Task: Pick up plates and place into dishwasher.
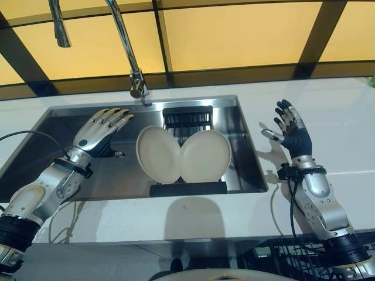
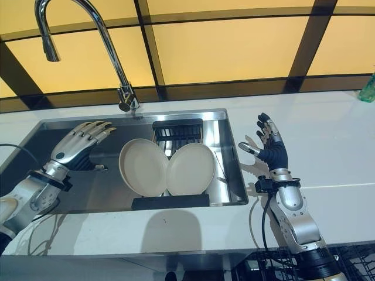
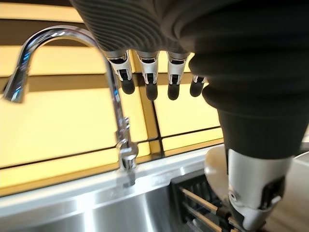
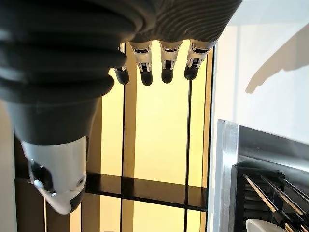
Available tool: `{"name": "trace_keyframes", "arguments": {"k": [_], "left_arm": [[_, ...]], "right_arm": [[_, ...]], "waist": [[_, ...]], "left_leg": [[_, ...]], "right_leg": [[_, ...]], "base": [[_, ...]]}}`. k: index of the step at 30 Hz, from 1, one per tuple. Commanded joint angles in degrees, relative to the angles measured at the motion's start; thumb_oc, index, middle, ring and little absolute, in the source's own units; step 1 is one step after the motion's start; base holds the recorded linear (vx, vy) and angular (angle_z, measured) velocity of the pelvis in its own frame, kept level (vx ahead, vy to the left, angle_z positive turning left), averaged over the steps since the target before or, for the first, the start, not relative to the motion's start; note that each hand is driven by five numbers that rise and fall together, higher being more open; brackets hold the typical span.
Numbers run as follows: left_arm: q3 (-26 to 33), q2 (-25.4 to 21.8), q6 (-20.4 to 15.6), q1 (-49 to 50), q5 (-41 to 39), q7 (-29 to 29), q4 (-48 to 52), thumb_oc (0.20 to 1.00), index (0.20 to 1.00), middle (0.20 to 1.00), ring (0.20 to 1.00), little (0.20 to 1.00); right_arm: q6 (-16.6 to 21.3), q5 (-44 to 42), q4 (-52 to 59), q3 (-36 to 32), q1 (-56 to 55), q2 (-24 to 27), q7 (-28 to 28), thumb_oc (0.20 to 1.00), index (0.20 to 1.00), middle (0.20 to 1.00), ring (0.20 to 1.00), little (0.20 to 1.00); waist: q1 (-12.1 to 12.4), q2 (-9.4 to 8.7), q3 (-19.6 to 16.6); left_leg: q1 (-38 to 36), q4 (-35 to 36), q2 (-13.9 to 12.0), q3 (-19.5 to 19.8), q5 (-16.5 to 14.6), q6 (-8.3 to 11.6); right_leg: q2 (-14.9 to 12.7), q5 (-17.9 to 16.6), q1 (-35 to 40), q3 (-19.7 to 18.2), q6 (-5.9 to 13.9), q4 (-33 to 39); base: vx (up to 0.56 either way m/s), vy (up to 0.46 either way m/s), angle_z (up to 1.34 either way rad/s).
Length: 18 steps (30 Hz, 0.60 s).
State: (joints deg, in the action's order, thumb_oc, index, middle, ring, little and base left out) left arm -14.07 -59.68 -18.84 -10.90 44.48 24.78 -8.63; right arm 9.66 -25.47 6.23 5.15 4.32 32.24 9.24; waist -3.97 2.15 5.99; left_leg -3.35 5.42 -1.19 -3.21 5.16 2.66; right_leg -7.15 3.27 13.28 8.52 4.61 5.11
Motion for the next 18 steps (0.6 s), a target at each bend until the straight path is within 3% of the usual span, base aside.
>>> {"name": "trace_keyframes", "arguments": {"k": [1, 8, 18], "left_arm": [[-1.0, -3.6, -3.3, -6.4, 4.5, 8.0, -2.2, 1.000, 1.000, 1.000, 1.000, 1.000], [-7.2, -4.3, -7.3, -8.1, 8.3, 11.6, -0.8, 1.000, 1.000, 1.000, 1.000, 1.000], [-12.4, -7.3, -8.5, -9.0, 13.3, 9.2, -1.0, 1.000, 1.000, 1.000, 1.000, 1.000]], "right_arm": [[2.5, -1.3, 0.2, 1.0, 3.3, 2.9, 0.3, 1.000, 1.000, 1.000, 1.000, 1.000], [2.5, -1.5, -0.3, 2.1, 3.1, 3.7, 1.1, 1.000, 1.000, 1.000, 1.000, 1.000], [3.0, -2.8, -0.7, 1.9, 2.1, 5.5, 1.0, 1.000, 1.000, 1.000, 1.000, 1.000]], "waist": [[0.3, 0.55, -3.0], [-0.8, 0.52, -2.4], [-1.5, 0.18, -1.6]], "left_leg": [[-2.7, -1.9, -4.3, -3.9, -6.1, 2.70], [-2.9, -1.7, -3.9, -4.2, -6.5, 2.18], [-3.2, -1.7, -3.7, -4.8, -6.6, 1.78]], "right_leg": [[-4.3, -4.0, -8.5, -2.5, 5.04, -3.0], [-4.5, -4.1, -9.2, -3.6, 5.57, -3.4], [-4.7, -4.3, -9.6, -4.4, 6.31, -3.7]], "base": [[0.07, 0.031, 0.00], [0.06, 0.034, -0.02], [0.05, 0.012, -0.06]]}}
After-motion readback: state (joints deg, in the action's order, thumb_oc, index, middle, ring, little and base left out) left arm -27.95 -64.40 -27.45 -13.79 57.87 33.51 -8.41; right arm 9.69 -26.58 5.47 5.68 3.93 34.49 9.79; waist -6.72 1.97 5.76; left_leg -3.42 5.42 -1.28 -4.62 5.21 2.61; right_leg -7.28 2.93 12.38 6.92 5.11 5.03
